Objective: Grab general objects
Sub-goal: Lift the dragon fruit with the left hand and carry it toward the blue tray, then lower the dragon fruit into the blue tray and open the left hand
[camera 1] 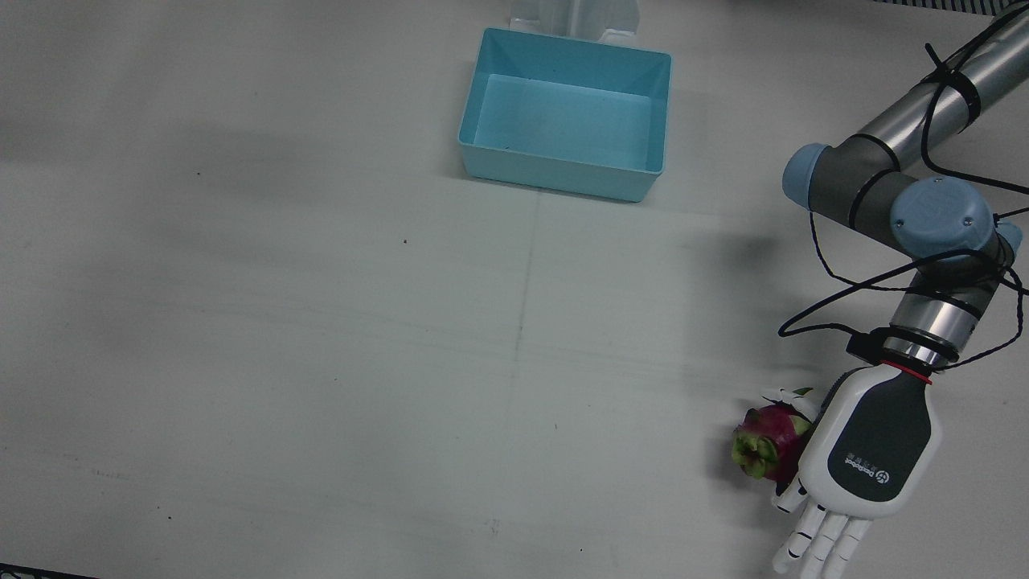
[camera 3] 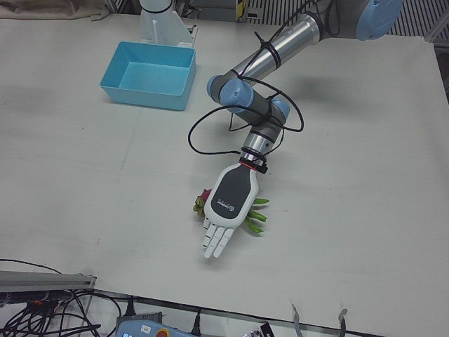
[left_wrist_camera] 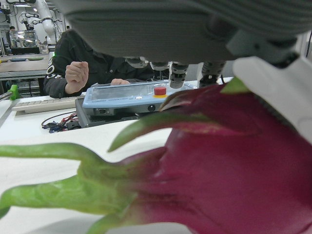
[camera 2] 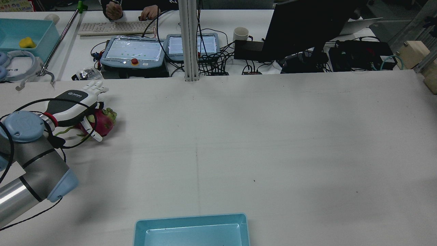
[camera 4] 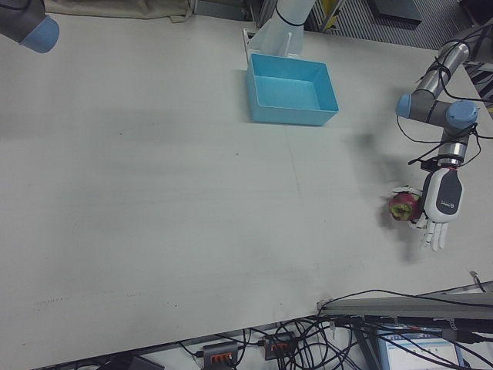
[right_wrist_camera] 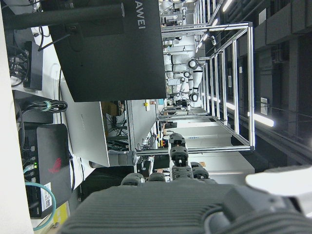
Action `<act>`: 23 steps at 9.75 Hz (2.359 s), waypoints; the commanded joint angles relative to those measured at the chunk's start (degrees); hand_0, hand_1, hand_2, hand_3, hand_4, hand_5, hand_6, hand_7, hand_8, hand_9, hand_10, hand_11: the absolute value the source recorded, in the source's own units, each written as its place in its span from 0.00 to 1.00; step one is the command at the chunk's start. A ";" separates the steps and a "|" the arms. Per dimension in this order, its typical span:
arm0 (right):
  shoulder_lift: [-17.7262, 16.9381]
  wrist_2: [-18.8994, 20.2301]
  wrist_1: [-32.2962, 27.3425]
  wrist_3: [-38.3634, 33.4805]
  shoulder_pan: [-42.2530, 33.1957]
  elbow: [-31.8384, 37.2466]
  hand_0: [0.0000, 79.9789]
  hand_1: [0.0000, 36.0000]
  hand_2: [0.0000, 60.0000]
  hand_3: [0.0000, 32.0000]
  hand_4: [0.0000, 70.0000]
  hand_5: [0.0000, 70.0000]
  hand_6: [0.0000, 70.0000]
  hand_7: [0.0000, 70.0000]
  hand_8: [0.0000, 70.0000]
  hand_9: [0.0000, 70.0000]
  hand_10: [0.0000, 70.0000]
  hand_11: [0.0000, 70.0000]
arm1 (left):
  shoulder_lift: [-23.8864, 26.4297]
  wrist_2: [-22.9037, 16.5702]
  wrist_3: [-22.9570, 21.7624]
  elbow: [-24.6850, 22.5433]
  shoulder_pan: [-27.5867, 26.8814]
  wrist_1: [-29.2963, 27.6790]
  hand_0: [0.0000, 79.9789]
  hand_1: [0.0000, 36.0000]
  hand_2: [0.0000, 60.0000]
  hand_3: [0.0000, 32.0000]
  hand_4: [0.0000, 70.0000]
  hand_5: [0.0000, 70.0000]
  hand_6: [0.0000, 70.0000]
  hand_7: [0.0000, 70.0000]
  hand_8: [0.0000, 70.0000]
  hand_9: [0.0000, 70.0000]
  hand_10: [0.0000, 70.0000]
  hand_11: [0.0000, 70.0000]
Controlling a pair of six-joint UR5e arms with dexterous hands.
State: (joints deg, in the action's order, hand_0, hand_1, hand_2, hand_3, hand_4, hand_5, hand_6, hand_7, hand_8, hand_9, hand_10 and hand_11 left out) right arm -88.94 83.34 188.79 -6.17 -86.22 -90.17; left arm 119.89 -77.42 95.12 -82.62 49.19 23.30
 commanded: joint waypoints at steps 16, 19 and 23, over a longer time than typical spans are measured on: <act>0.00 -0.02 0.00 0.02 0.00 0.00 0.00 0.00 0.00 0.00 0.00 0.00 0.00 0.00 0.00 0.00 0.00 0.00 | 7.90 -19.45 -0.64 -42.09 -22.89 27.15 0.61 0.91 1.00 0.00 0.73 0.70 0.00 0.28 0.00 0.04 0.00 0.00; 0.00 0.07 0.00 -0.07 0.00 0.00 0.00 0.00 0.00 0.00 0.00 0.00 0.00 0.00 0.00 0.00 0.00 0.00 | 7.64 -18.12 -0.37 -42.18 -26.86 27.24 0.63 0.83 1.00 0.00 0.67 0.67 0.00 0.24 0.00 0.03 0.00 0.00; 0.00 0.07 0.00 -0.07 0.00 0.00 0.00 0.00 0.00 0.00 0.00 0.00 0.00 0.00 0.00 0.00 0.00 0.00 | 5.28 -18.03 -0.20 -42.18 -27.74 27.24 0.61 0.29 0.00 0.64 0.00 0.01 0.00 0.08 0.00 0.00 0.00 0.00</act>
State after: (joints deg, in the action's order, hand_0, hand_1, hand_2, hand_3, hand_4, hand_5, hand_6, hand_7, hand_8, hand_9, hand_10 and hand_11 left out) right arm -88.95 83.38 188.79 -6.24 -86.22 -90.18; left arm 126.85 -95.50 94.79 -124.80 22.02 50.53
